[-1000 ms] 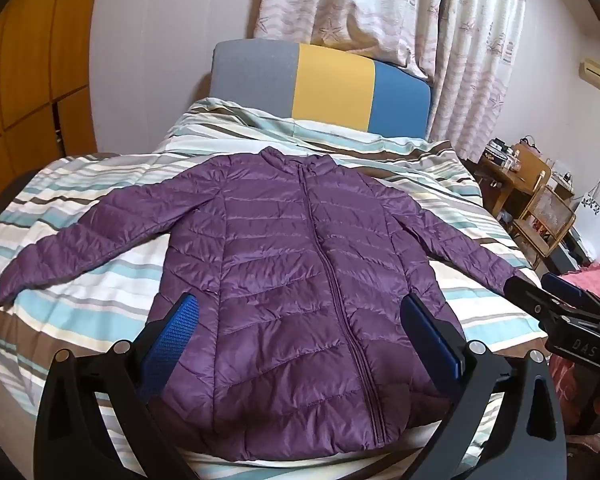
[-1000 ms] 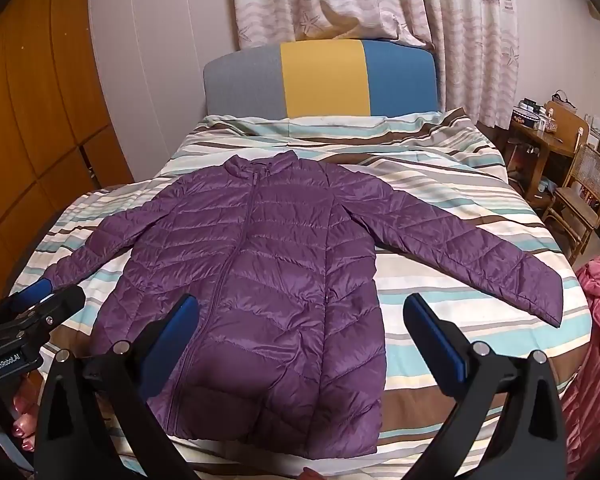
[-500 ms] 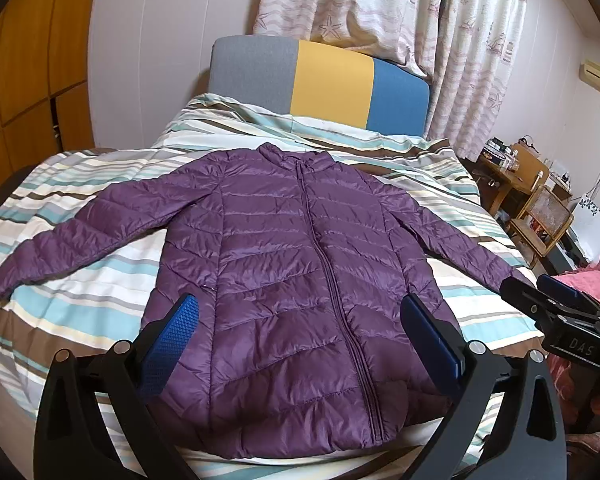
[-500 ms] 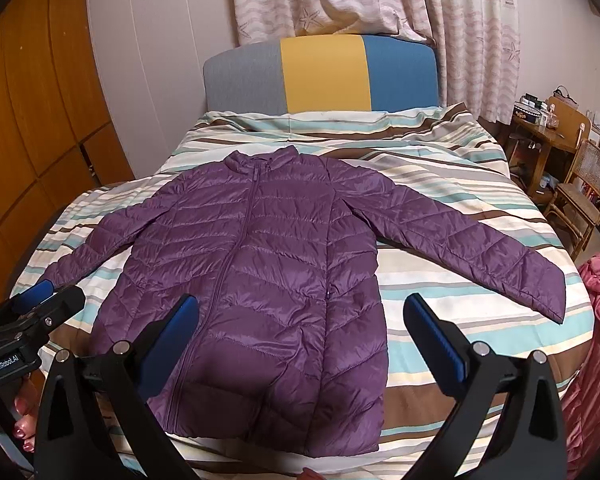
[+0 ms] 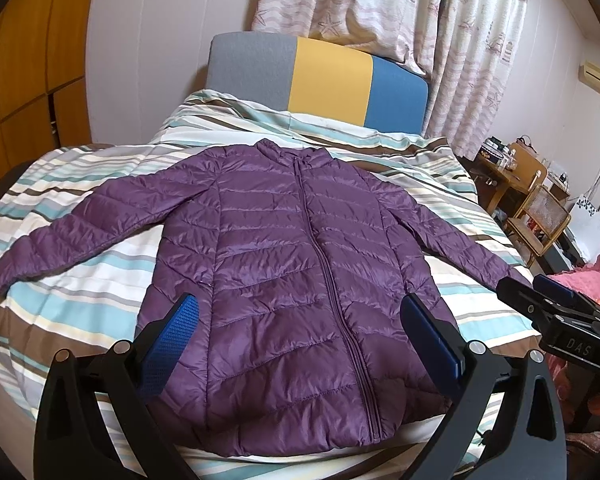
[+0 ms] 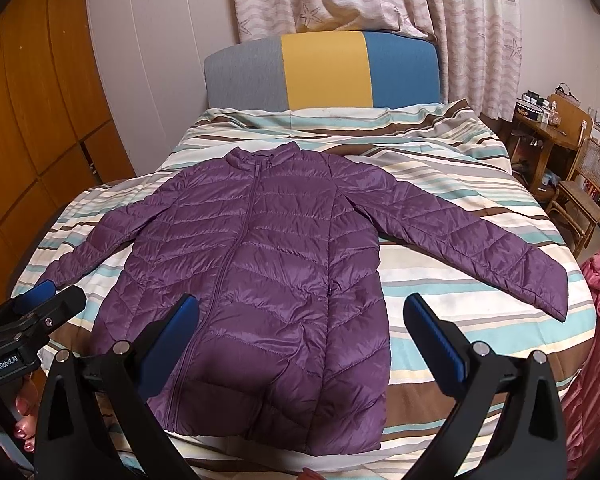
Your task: Fold large clothes
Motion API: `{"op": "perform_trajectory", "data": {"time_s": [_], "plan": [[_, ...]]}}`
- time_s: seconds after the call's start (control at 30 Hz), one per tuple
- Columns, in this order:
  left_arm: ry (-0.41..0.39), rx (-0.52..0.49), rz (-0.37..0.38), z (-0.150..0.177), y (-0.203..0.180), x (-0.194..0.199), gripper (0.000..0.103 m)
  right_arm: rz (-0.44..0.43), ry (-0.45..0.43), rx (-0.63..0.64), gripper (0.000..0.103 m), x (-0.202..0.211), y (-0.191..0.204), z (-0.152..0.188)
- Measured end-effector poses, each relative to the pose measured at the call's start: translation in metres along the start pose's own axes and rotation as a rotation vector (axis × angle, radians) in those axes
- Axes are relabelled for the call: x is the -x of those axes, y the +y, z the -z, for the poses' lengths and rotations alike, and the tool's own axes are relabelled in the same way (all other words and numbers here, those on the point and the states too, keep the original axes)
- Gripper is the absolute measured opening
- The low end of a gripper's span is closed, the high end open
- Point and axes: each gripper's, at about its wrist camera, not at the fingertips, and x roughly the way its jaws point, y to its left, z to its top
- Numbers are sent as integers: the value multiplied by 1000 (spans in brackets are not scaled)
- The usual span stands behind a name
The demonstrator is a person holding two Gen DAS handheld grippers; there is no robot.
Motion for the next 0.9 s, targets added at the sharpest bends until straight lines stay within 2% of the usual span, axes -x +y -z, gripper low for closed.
{"op": "perform_trajectory", "data": {"time_s": [0.9], "plan": [[27,8,4,-1,1,1,100,-8,17,-11,101,-4,-5,3]]}}
